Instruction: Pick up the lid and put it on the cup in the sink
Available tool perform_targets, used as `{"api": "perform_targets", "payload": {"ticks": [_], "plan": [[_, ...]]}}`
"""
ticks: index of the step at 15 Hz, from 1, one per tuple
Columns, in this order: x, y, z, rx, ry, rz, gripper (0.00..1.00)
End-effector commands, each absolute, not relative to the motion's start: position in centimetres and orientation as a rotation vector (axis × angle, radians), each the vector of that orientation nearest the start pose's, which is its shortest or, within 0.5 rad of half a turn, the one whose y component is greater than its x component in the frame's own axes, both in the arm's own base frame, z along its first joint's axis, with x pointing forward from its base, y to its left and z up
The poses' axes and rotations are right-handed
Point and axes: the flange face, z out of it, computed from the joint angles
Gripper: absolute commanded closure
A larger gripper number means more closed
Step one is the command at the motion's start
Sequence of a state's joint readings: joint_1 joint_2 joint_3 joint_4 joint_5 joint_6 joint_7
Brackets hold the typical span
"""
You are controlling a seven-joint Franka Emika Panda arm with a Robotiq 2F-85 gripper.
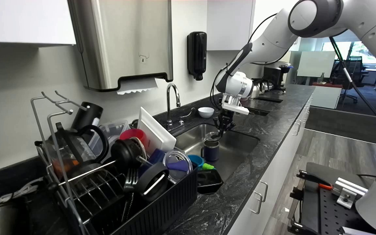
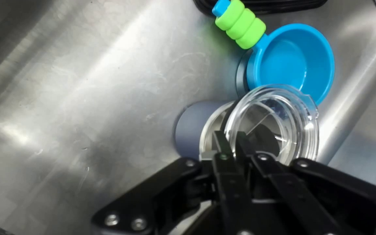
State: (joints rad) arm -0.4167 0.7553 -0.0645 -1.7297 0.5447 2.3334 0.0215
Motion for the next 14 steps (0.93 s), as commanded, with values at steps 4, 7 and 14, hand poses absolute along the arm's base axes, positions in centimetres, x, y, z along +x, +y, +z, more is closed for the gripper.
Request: {"api": "perform_targets", "payload": {"ticks": [4,7,14], "plan": [[58.12,-29.13,13.56,-2.522,1.214,0.091,0.91],[58.12,-29.13,13.56,-2.522,1.214,0.091,0.91],[58.29,-29.30,13.18,-2.511,1.226,0.086,0.98]]}}
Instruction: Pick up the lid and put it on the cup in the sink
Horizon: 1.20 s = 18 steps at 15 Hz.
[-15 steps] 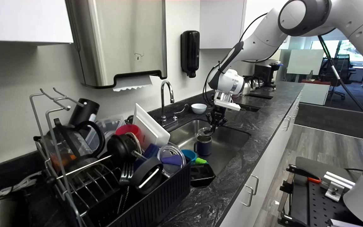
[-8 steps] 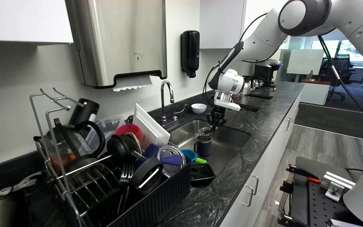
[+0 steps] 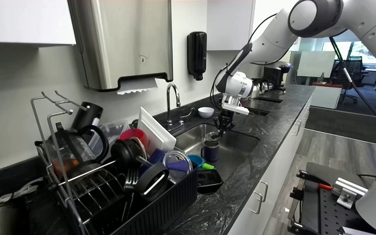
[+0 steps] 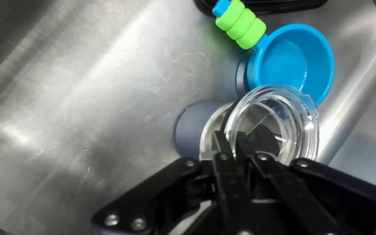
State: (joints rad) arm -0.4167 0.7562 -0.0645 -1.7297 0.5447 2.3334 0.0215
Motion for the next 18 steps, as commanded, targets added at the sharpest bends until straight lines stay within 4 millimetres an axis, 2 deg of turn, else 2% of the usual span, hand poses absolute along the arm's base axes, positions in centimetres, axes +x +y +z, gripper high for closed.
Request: {"api": "perform_targets", "payload": {"ticks": [1,8,18], "plan": [[58.3,-29.4,12.9,-2.509,1.231,0.087,0.98],[58.3,-29.7,10.8,-2.516,1.229,0.116,0.98],[59.1,-30.1,11.3,-2.530,1.215,0.088,0.98]]}}
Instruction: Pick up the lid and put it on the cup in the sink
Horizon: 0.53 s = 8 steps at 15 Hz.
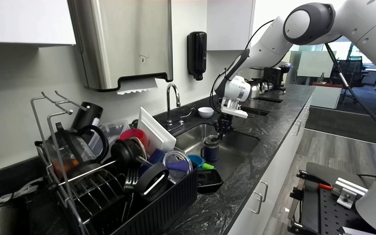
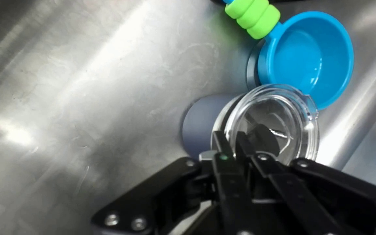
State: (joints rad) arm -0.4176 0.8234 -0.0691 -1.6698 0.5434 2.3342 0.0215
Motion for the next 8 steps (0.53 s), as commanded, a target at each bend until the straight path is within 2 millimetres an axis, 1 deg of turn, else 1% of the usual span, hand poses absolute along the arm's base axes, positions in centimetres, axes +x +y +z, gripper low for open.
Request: {"api": "perform_targets", "payload": {"ticks": [1,8], "plan": [[59.15,-30.06,11.26,-2.531,1.214,0.090,0.98],[59.90,-30.11,10.71,-2.533,1.205,0.089,0.98]]}}
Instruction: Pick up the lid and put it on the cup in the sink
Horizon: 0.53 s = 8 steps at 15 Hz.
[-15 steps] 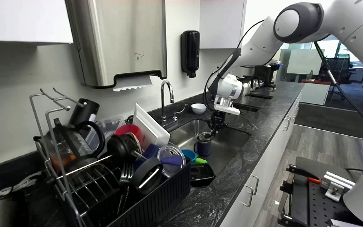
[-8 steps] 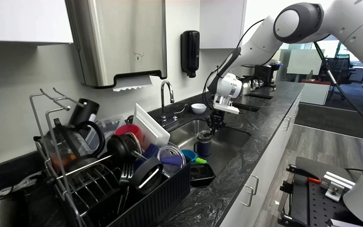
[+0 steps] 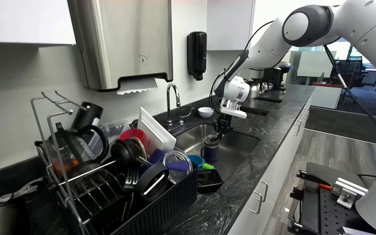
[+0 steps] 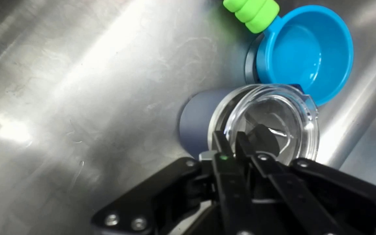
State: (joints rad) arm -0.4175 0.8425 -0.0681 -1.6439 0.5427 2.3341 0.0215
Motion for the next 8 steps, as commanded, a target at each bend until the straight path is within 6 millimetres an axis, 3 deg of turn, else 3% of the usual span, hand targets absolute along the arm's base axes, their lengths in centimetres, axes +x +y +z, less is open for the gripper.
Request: {"api": "perform_targets", "payload": {"ticks": [1,8], "plan": [[60.09,-30.05,10.58,-2.535,1.202,0.086,0.98],[60.73,-30.15,10.31,-2.535,1.191,0.081,0.98]]}}
